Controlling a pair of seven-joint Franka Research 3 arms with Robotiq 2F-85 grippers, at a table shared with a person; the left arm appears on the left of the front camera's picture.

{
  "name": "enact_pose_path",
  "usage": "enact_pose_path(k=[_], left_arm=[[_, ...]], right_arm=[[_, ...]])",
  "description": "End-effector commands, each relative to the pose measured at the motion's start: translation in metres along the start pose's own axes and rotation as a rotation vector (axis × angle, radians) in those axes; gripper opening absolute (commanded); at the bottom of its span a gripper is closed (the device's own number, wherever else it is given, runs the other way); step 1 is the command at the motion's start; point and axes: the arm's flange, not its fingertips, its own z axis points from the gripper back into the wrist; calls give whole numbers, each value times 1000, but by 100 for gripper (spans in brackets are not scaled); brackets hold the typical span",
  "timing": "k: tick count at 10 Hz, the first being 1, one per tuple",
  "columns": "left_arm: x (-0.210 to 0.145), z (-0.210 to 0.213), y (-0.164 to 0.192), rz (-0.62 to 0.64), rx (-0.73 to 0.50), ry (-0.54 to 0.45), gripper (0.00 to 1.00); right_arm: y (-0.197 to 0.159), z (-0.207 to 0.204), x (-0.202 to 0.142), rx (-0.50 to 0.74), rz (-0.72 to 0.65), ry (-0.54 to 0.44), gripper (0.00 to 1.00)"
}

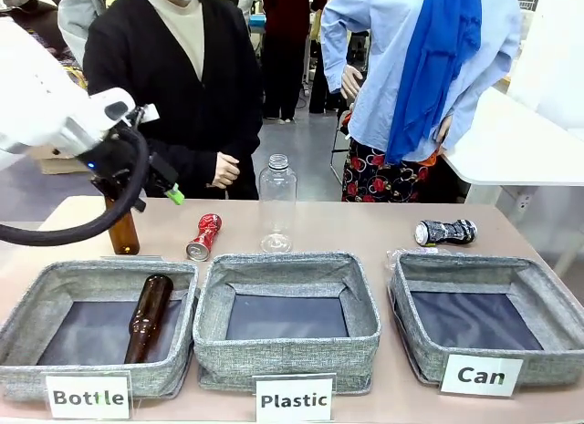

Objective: Sort the can waste into the basket.
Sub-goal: Pick up the can waste from the table and place it in the right Fabric basket.

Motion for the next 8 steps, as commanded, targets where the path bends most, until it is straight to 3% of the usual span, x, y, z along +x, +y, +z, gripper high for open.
enact_pose_path(k=[1, 5, 8], left_arm=[[-8, 28, -5, -48, -24, -43, 100], [0, 28, -8, -28, -6, -41, 100], [42, -18, 14, 10, 3, 10, 100]], right_arm=[[0, 0, 3, 25, 26, -18, 100], [0, 0, 3, 25, 26, -18, 100], [0, 0, 3, 25, 26, -18, 100]])
